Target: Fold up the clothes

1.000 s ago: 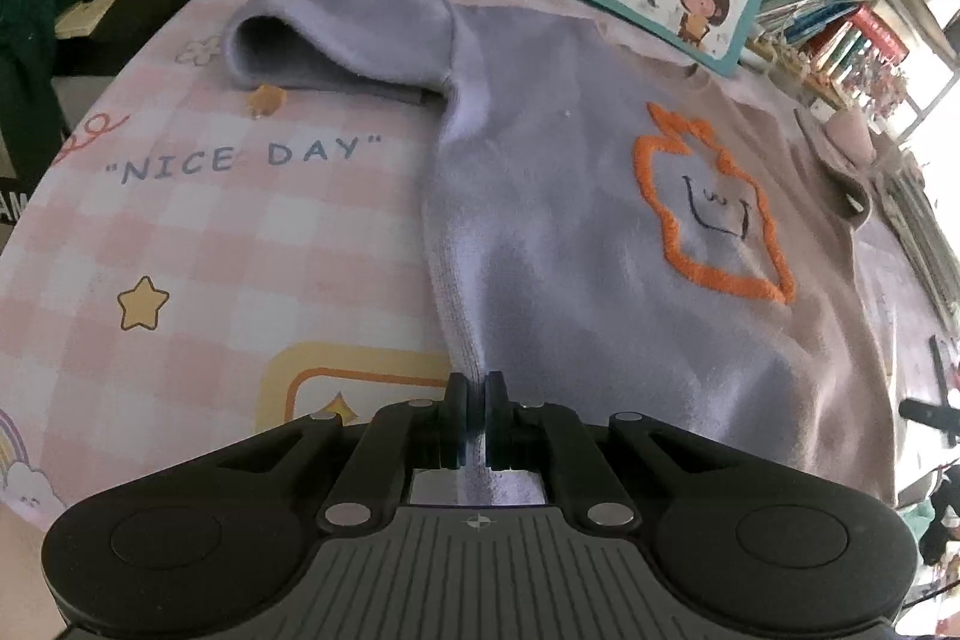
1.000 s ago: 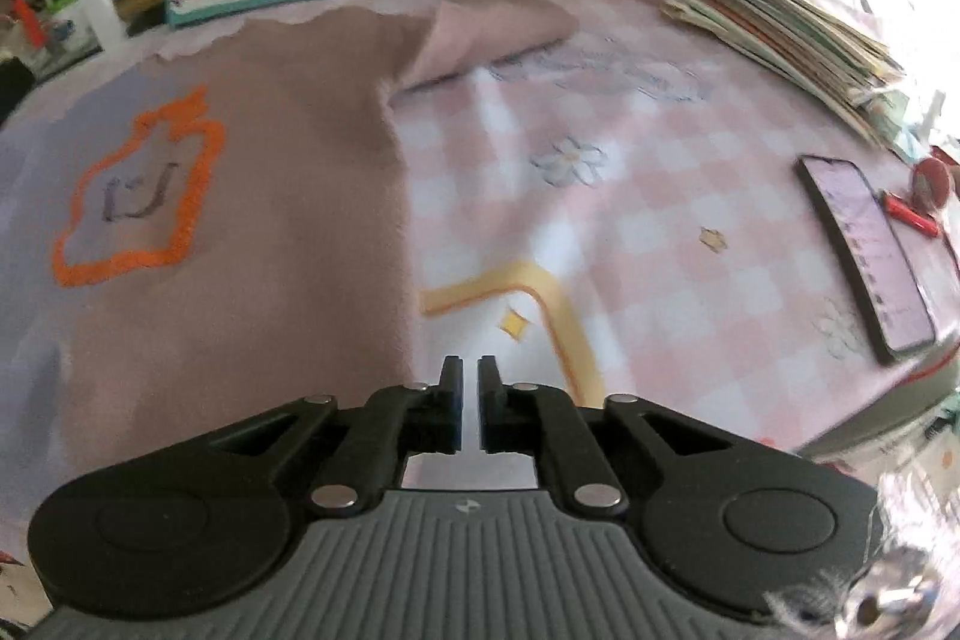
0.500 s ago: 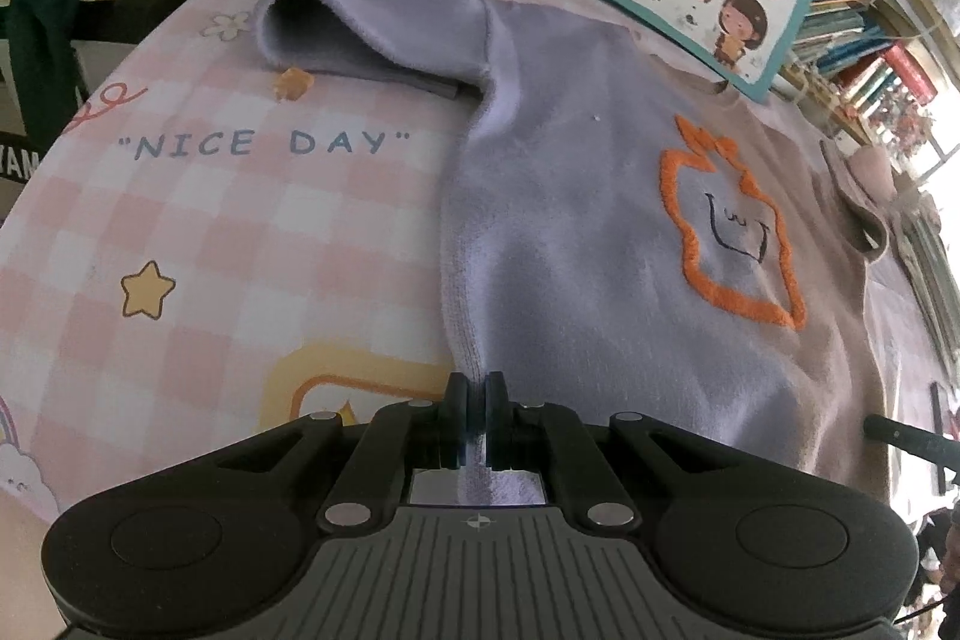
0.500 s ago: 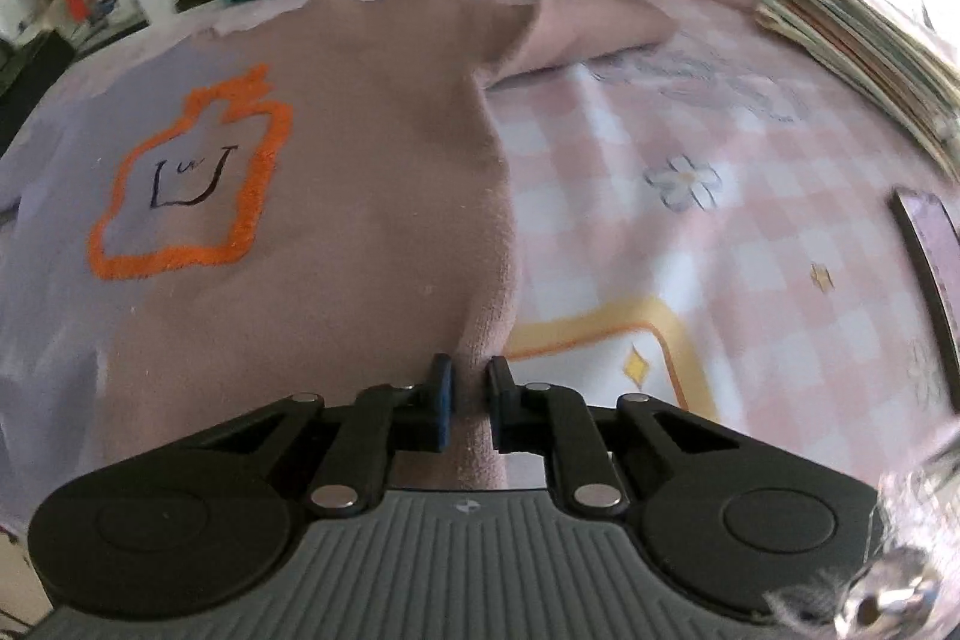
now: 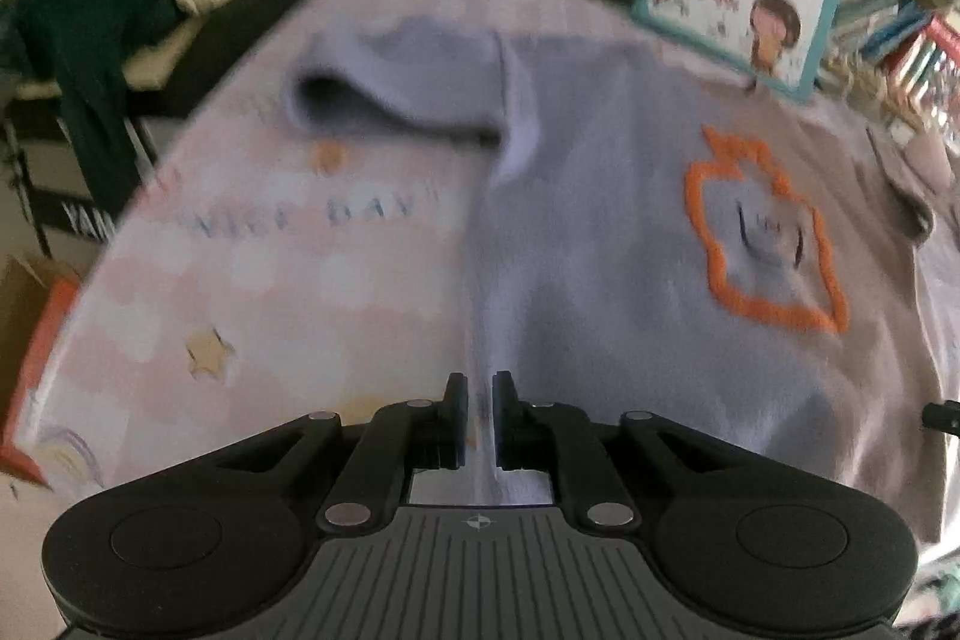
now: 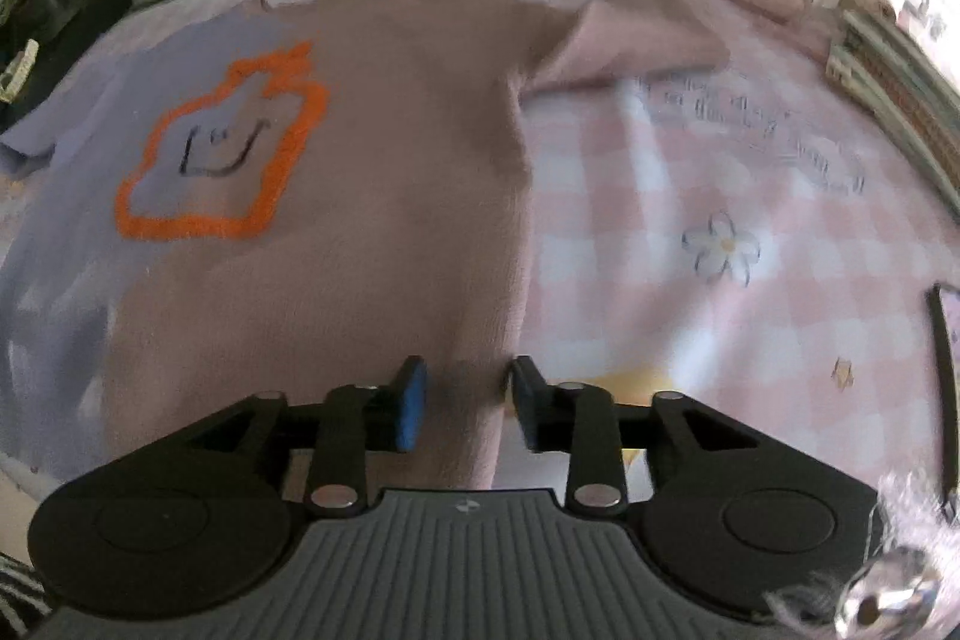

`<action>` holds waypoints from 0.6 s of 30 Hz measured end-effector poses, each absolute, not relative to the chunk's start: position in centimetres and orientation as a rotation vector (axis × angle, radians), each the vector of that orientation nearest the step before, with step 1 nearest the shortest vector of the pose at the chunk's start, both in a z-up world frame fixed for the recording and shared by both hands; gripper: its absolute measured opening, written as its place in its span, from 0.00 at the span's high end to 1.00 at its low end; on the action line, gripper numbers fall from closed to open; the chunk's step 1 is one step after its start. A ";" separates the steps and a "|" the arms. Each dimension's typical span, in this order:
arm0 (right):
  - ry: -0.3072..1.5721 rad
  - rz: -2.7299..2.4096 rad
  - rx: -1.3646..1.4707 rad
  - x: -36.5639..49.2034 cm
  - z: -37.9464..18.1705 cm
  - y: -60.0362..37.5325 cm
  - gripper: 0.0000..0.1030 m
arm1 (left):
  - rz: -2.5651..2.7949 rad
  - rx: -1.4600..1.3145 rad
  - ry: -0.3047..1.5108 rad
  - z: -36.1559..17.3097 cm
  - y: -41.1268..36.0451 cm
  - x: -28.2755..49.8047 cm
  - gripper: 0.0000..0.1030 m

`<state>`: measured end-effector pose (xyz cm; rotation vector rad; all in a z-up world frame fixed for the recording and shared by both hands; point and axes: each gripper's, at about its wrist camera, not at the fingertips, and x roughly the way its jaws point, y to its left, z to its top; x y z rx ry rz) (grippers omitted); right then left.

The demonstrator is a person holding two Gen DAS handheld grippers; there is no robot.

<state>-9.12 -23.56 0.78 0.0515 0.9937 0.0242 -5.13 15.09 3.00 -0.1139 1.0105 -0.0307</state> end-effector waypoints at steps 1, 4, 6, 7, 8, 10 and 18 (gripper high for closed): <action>0.972 0.031 0.030 -8.8 1.1 -23.3 0.54 | -0.015 -0.115 0.989 3.2 15.2 -5.1 0.82; 0.915 0.070 -0.029 -7.6 1.9 -22.1 0.41 | 0.034 -0.129 0.946 3.7 15.3 -4.3 0.72; 0.884 0.096 -0.045 -6.8 2.4 -21.1 0.31 | 0.063 -0.131 0.924 3.9 15.3 -3.6 0.66; 0.875 0.103 -0.042 -6.5 2.5 -20.5 0.26 | 0.078 -0.132 0.913 4.0 15.3 -3.2 0.57; 0.872 0.109 -0.035 -6.1 2.6 -19.9 0.23 | 0.097 -0.127 0.899 4.0 15.4 -2.9 0.50; 0.872 0.118 -0.023 -5.6 2.4 -18.5 0.16 | 0.135 -0.117 0.871 3.9 15.6 -2.3 0.33; 0.889 0.015 -0.041 -5.3 0.8 -13.1 0.07 | 0.058 -0.043 0.777 4.3 18.9 0.0 0.22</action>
